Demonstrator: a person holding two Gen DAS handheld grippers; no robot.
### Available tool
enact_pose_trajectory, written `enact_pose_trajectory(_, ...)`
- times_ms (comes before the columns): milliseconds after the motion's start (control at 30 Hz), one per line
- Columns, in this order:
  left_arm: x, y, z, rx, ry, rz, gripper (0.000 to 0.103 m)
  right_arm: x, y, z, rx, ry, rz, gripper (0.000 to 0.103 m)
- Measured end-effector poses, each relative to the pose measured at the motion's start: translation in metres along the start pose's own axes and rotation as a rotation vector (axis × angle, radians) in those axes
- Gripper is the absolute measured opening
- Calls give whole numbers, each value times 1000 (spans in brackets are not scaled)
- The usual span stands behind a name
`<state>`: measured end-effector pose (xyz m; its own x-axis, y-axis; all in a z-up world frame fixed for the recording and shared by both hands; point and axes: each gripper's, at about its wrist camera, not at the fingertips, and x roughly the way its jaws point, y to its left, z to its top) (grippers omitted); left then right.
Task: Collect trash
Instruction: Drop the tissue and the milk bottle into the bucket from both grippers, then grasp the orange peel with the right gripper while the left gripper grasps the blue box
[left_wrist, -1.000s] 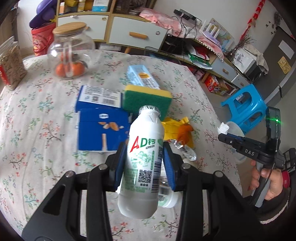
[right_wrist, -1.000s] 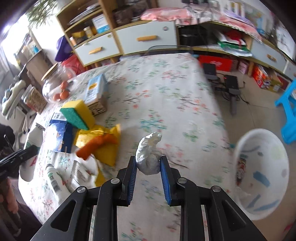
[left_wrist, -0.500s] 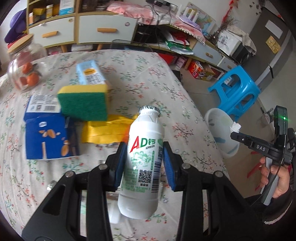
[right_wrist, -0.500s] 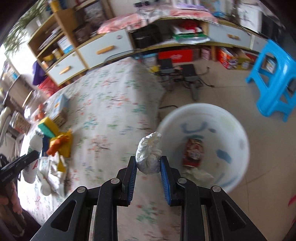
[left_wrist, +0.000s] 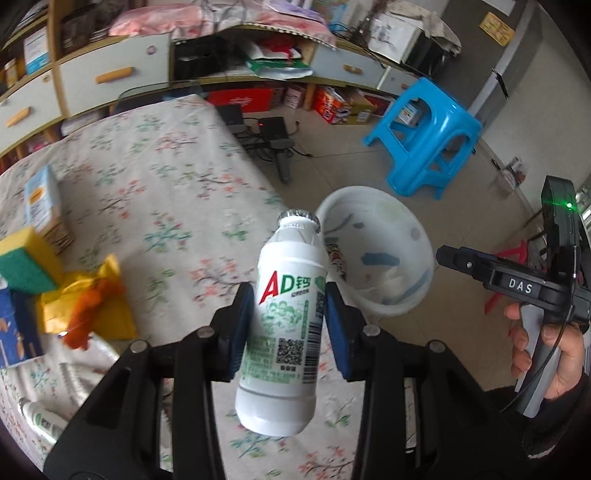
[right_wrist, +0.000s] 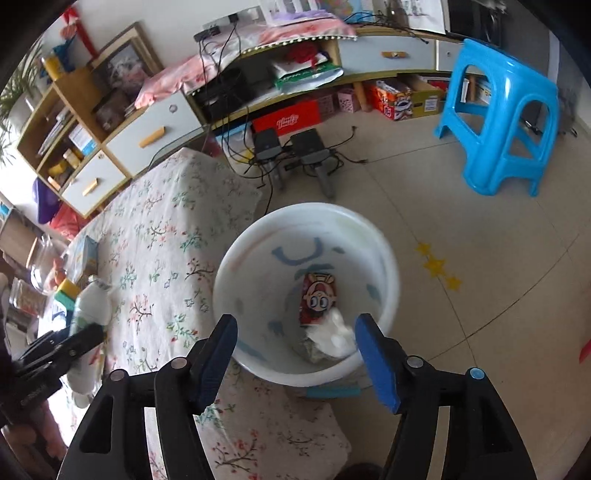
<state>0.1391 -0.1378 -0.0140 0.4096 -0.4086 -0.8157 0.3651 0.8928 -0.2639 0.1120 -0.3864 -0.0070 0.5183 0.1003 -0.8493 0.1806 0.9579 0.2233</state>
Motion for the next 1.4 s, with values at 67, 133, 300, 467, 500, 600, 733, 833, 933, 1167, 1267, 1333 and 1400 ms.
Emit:
enact_pose_trajectory(67,9,-12,6,18,8,-7,41,-2,-7,1,15,-4,0,68)
enact_pose_trajectory(133,17,-22,11,31,14,-17,41,-6,-16,0,32,-10,-3,68)
enact_pose_trajectory(300,43,-47,22,83,29,-64,41,-11,-28,-1,32,-26,-55,69)
enact_pose_trajectory(467,60,-64,29,117,34,-74,41,-17,-38,-2,43,-38,-61,70)
enact_pose_trajectory(500,62,-66,30,123,32,-73,41,-18,-39,-2,46,-40,-62,70)
enact_pose_trajectory(600,64,-69,34,137,27,-77,42,-19,-41,-2,55,-44,-61,70)
enact_pose_trajectory(733,60,-66,36,120,9,-14,82,-19,-40,0,56,-46,-58,71)
enact_pose_trajectory(833,50,-61,35,121,-7,3,83,-18,-38,1,50,-48,-59,71)
enact_pose_trajectory(933,43,-50,33,97,3,17,86,-17,-35,0,46,-44,-61,71)
enact_pose_trajectory(1167,19,-24,23,72,-23,70,97,-16,-25,0,24,-46,-66,72)
enact_pose_trajectory(1267,4,-11,18,54,-43,88,100,-14,-16,0,12,-45,-64,72)
enact_pose_trajectory(1333,-7,-1,13,40,-54,96,101,-14,-12,-1,4,-45,-58,72)
enact_pose_trajectory(1400,-17,8,9,28,-67,112,102,-12,-2,-1,-6,-45,-50,73)
